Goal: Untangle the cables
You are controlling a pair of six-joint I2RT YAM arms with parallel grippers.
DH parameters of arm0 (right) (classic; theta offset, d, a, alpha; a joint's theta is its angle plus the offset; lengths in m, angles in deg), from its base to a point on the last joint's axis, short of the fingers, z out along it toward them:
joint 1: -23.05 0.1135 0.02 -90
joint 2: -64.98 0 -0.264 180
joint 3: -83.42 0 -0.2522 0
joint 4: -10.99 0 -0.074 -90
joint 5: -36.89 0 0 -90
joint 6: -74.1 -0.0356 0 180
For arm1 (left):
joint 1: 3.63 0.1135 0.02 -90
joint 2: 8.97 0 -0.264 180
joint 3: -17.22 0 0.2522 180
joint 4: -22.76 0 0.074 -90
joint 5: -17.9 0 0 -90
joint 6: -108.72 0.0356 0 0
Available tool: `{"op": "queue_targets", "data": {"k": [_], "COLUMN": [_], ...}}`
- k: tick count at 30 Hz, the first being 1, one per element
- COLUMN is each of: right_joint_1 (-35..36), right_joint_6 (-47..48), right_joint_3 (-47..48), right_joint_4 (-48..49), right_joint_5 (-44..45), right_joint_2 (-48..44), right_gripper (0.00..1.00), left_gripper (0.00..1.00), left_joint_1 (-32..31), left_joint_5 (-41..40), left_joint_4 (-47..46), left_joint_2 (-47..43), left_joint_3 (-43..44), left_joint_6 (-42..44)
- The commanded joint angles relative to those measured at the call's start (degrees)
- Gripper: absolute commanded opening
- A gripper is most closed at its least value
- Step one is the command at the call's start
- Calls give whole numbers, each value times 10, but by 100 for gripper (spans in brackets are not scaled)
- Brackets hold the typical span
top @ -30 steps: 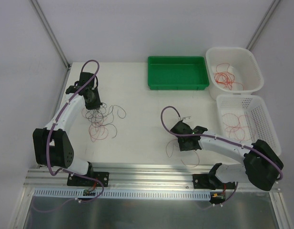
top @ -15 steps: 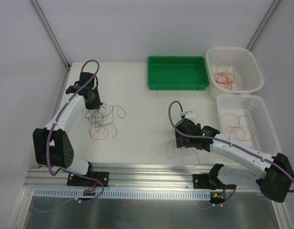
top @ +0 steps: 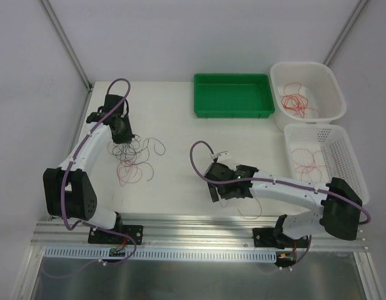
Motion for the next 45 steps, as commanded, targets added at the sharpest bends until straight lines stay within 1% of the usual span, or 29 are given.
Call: {"op": "queue_targets", "data": {"k": [1,12,16,21,35,43,45], "right_joint_1": [12,16,14,8,-16,-42,-50], "right_joint_6": [-22,18,37,43,18,-3,-7], "right_joint_3": [32,40,41,28,-43,-79,-89], "right_joint_4": [-1,65,85,107,144,147,148], "right_joint_5": [20,9,13,-3,-25,-41,-45], "right_joint_2": [71,176,195,213,208,186,183], "right_gripper": [88,83,81,73,50,43,40], "left_gripper": [0,0,0,0,0,0,0], "left_joint_1": [2,2,2,2,2,2,2], "left_joint_5": [13,17,16,15,15,15,15], "left_joint_4": [1,1,1,1,2,2,1], "left_joint_2": [-6,-7,-6,-3,0,0,0], "left_joint_3": [6,7,7,6,7,7,7], "left_joint_6": [6,7,7,8,8,8,8]}}
